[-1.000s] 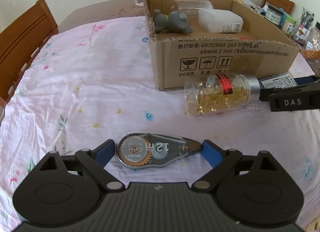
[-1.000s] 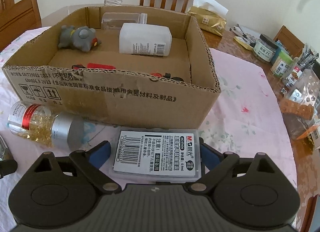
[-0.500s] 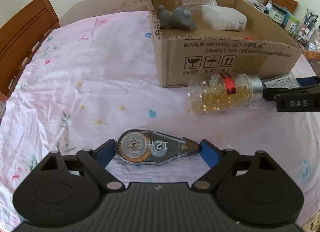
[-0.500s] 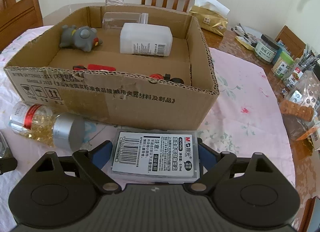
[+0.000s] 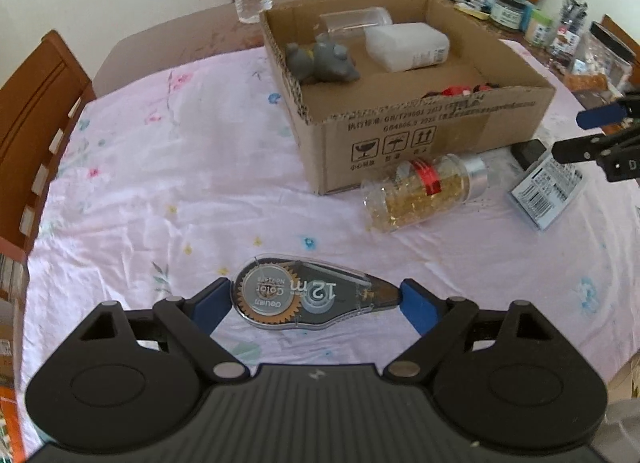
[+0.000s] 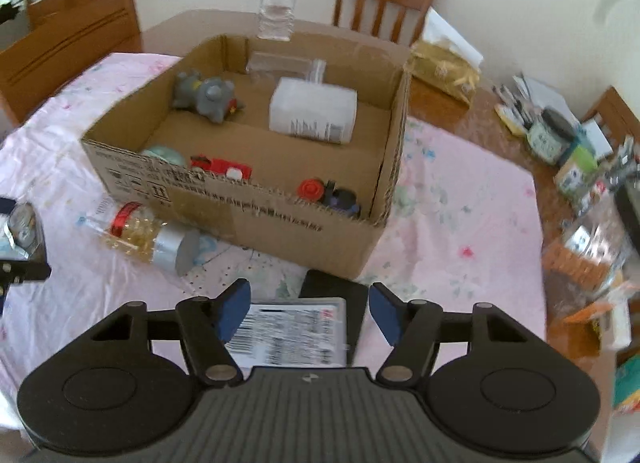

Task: Organize rigid objects
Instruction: 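Carry the card package into the box and open the right gripper while the left holds the tape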

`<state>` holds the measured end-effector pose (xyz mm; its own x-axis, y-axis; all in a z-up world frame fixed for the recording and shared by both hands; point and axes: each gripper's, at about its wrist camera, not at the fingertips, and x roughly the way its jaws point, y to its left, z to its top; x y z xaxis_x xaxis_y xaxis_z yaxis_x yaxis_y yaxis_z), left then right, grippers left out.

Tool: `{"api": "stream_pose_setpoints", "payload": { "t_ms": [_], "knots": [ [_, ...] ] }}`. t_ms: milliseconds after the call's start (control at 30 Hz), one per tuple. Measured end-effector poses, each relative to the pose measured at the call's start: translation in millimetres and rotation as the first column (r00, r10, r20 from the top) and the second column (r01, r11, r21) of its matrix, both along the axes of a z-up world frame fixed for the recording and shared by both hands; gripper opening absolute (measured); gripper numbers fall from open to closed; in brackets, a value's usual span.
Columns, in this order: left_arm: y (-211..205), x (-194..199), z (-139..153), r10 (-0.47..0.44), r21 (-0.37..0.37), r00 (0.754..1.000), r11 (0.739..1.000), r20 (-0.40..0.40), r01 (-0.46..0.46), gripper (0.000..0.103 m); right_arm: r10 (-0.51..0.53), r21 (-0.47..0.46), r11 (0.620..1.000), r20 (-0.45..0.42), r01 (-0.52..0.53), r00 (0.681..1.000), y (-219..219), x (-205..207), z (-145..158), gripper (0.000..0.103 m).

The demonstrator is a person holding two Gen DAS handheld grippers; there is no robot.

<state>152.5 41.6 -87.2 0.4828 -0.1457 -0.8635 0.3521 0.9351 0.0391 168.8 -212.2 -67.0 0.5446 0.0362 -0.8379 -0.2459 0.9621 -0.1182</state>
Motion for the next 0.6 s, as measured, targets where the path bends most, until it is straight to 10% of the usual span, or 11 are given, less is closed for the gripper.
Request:
{"api": "stream_pose_setpoints", "payload": {
  "t_ms": [133, 600],
  "knots": [
    [0.8, -1.0, 4.2, -0.004, -0.001, 1.0, 1.0, 0.009, 0.004, 0.089, 0.019, 0.047, 0.999, 0.027, -0.02, 0.999, -8.4, -1.9, -2.7, 0.099],
    [-2.2, -8.9, 0.8, -0.004, 0.002, 1.0, 1.0, -0.007, 0.004, 0.089, -0.108, -0.033, 0.994, -0.005, 0.108, 0.994, 31.8, -15.4, -50.9, 0.099]
  ]
}}
